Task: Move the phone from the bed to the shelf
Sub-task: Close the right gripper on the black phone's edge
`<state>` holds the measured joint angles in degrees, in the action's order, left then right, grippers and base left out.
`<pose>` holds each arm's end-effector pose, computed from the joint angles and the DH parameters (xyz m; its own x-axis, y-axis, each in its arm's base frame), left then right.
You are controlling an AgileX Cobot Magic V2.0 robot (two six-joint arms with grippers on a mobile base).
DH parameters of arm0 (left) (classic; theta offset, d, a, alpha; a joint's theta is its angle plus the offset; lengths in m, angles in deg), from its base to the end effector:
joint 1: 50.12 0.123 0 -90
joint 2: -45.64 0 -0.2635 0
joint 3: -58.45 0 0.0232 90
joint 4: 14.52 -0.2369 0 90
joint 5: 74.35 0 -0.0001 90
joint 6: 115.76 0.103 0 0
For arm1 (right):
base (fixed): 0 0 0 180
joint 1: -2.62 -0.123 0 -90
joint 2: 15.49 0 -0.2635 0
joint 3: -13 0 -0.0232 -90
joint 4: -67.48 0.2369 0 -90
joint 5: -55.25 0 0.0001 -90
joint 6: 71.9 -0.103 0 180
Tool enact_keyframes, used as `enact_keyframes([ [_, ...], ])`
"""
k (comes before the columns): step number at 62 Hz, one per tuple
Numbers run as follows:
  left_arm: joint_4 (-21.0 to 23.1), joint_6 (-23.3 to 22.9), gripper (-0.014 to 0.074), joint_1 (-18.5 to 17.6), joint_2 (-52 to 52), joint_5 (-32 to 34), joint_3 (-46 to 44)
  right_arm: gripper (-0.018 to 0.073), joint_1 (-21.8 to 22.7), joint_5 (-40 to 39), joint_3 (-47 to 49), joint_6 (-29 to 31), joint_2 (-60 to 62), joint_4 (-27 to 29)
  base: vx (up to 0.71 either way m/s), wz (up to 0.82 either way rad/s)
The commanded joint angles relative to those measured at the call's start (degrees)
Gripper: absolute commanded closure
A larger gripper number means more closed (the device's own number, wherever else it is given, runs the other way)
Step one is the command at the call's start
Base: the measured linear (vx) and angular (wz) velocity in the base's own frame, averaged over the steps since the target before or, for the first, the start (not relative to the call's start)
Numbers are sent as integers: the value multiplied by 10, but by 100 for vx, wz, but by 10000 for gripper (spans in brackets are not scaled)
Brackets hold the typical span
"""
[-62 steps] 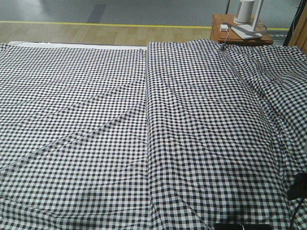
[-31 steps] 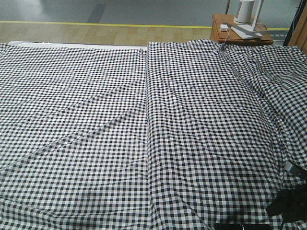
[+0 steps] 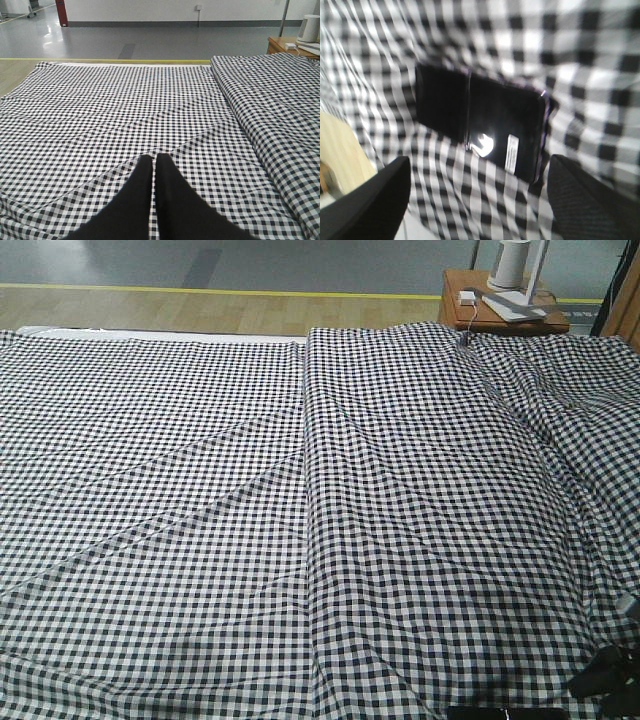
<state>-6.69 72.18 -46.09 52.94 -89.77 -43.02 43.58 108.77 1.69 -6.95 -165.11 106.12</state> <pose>0.0743 0.0015 0.1769 -0.1925 -0.0068 -0.9813 -0.0335 0.9994 -0.0003 0.2495 -0.1480 -0.0390 -0.9889 0.1296 0.0727 0.1460 0.7566 0.6374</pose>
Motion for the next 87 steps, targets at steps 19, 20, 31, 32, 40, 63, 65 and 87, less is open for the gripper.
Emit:
enact_keyframes([
  [19, 5, -2, 596, -3, -3, 39, 2, 30, 11, 53, 6, 41, 29, 41, 0, 0],
  [20, 5, -2, 596, -3, -3, 39, 2, 30, 11, 53, 6, 44, 27, 41, 0, 0],
  [31, 5, -2, 596, -3, -3, 39, 2, 30, 11, 53, 6, 46, -2, 40, 0, 0],
  [32, 5, -2, 596, -3, -3, 39, 2, 30, 11, 52, 6, 47, -7, 40, 0, 0],
  [40, 5, -2, 596, -3, -3, 39, 2, 30, 11, 47, 6, 49, -33, 40, 0, 0],
  [63, 5, -2, 596, -3, -3, 39, 2, 30, 11, 28, 6, 65, -97, 44, 0, 0],
  [65, 5, -2, 596, -3, -3, 39, 2, 30, 11, 27, 6, 66, -101, 44, 0, 0],
  [87, 5, -2, 596, -3, -3, 39, 2, 30, 11, -10, 6, 96, -115, 57, 0, 0],
])
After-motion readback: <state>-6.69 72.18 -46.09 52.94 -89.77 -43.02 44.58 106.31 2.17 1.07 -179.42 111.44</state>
